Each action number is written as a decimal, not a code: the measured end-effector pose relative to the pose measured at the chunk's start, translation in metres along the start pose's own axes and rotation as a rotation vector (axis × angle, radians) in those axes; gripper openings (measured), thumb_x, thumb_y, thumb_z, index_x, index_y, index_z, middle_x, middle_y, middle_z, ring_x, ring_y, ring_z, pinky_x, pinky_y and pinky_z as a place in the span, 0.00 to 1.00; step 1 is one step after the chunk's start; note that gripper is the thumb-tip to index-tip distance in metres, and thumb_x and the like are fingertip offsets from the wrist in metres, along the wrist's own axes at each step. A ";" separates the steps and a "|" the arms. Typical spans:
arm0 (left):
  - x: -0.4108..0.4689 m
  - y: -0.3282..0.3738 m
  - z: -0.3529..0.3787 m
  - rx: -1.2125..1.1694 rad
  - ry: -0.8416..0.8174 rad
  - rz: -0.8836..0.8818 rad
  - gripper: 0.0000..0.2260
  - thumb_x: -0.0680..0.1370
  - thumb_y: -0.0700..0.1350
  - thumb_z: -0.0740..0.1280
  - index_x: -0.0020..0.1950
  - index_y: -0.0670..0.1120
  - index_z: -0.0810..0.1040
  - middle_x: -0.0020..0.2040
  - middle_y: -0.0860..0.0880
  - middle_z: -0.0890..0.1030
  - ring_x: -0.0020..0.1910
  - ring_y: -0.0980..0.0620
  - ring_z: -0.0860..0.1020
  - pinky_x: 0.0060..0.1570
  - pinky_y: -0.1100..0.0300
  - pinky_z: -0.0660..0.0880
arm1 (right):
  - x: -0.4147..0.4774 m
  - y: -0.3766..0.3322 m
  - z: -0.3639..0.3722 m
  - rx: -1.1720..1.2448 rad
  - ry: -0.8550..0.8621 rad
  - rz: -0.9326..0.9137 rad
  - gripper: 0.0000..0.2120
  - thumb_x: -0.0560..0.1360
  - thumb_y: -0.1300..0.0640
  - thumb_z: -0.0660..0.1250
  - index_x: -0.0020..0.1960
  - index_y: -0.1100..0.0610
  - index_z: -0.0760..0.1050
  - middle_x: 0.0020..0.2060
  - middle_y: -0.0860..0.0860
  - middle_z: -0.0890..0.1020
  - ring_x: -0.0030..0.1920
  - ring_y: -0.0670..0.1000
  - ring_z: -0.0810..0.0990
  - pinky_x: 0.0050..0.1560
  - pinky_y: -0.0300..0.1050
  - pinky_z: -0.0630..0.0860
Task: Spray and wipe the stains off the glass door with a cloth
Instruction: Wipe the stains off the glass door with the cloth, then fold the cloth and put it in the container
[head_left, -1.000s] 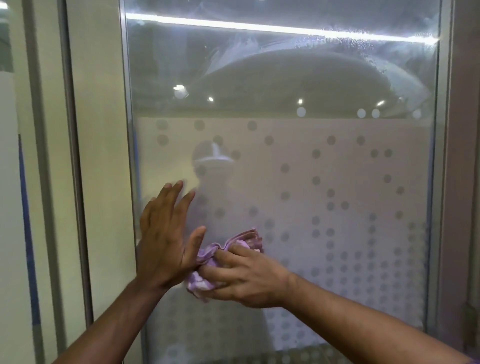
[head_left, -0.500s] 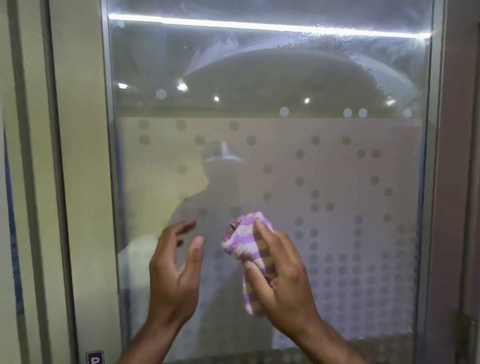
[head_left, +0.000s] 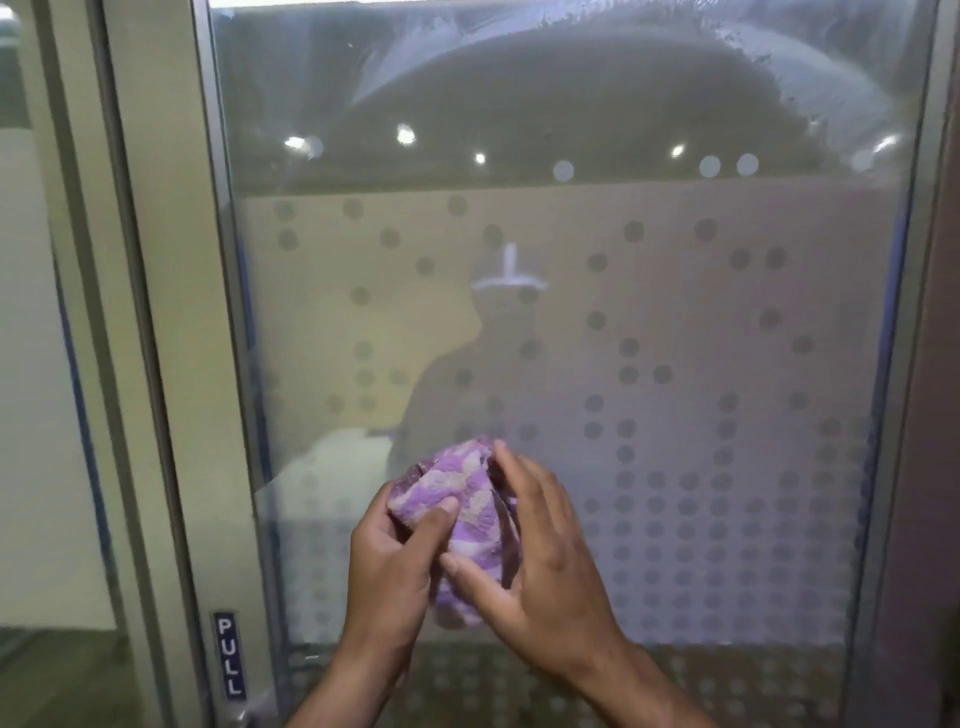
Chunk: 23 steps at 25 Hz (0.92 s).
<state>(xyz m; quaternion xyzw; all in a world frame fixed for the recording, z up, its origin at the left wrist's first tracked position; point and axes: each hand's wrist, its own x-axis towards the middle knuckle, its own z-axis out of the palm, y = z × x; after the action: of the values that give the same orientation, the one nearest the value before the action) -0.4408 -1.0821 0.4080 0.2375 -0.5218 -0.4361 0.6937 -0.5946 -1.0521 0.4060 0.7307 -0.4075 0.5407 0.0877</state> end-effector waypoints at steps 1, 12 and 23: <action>-0.003 0.001 -0.002 0.019 0.020 0.011 0.12 0.74 0.44 0.76 0.57 0.52 0.88 0.53 0.43 0.91 0.49 0.49 0.89 0.45 0.59 0.85 | 0.002 -0.001 -0.005 0.001 0.004 0.002 0.42 0.76 0.37 0.71 0.84 0.47 0.59 0.79 0.43 0.68 0.77 0.47 0.70 0.74 0.48 0.71; -0.109 0.037 -0.084 0.338 0.110 0.016 0.15 0.77 0.41 0.77 0.63 0.47 0.87 0.58 0.43 0.90 0.58 0.50 0.88 0.58 0.60 0.84 | -0.004 -0.027 0.019 0.058 -0.628 -0.222 0.38 0.77 0.27 0.58 0.82 0.42 0.63 0.74 0.40 0.73 0.77 0.44 0.64 0.68 0.49 0.55; -0.309 0.090 -0.197 0.424 0.432 -0.286 0.26 0.70 0.37 0.81 0.68 0.40 0.83 0.65 0.38 0.88 0.59 0.48 0.87 0.60 0.57 0.84 | -0.082 -0.175 0.083 0.673 -0.811 -0.073 0.08 0.76 0.54 0.80 0.49 0.50 0.81 0.38 0.45 0.85 0.38 0.41 0.80 0.42 0.45 0.76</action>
<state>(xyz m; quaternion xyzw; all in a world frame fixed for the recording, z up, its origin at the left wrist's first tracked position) -0.2490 -0.7978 0.2514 0.5341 -0.4033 -0.3503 0.6553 -0.4214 -0.9443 0.3573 0.8828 -0.1866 0.3119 -0.2977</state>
